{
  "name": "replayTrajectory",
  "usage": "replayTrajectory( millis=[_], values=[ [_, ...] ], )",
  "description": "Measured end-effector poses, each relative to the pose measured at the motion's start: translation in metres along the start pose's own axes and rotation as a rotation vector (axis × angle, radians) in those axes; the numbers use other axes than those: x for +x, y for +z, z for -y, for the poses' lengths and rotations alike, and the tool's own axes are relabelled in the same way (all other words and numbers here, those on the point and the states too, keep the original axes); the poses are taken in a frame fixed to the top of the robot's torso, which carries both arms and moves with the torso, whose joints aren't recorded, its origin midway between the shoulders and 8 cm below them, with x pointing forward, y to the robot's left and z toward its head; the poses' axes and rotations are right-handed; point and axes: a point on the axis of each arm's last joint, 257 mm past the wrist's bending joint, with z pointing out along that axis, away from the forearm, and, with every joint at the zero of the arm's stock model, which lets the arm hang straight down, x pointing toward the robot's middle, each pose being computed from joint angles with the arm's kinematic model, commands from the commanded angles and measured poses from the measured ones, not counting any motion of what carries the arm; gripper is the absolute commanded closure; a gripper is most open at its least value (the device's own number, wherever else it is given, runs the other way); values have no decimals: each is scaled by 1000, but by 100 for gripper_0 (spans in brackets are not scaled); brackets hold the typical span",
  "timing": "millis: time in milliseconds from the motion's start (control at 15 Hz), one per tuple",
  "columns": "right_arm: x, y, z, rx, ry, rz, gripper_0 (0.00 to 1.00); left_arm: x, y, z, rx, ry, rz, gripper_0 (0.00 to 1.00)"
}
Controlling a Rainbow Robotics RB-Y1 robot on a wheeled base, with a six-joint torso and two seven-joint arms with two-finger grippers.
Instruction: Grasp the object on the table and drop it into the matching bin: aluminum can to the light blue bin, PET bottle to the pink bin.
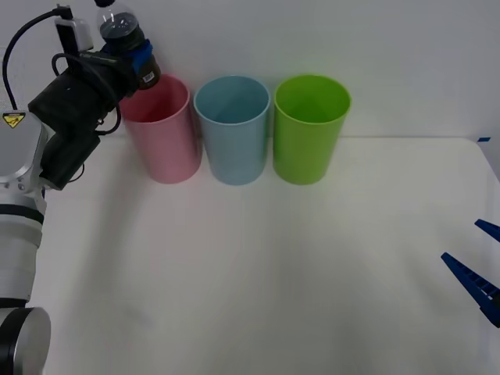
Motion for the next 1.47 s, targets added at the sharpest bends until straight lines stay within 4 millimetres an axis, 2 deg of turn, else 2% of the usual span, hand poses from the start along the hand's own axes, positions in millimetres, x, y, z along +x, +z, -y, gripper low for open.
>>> replayTrajectory(
  millis=[133, 267, 333, 400, 1067, 1333, 1467],
  values=[
    [0, 0, 0, 0, 0, 0, 0, 0, 3, 1, -1, 7, -2, 96],
    [0, 0, 0, 0, 0, 0, 0, 2, 4, 3, -1, 3, -3, 78],
    [0, 0, 0, 0, 0, 0, 0, 3, 5, 5, 0, -3, -2, 33],
    [0, 0, 0, 0, 0, 0, 0, 3, 5, 6, -1, -8, 0, 0],
    [0, 0, 0, 0, 0, 0, 0, 7, 3, 12, 14, -40, 4, 0],
    [0, 0, 0, 0, 0, 0, 0, 16, -9, 15, 48, -81, 2, 0],
    [0, 0, 0, 0, 0, 0, 0, 17, -22, 13, 62, -87, 7, 0]
  ],
)
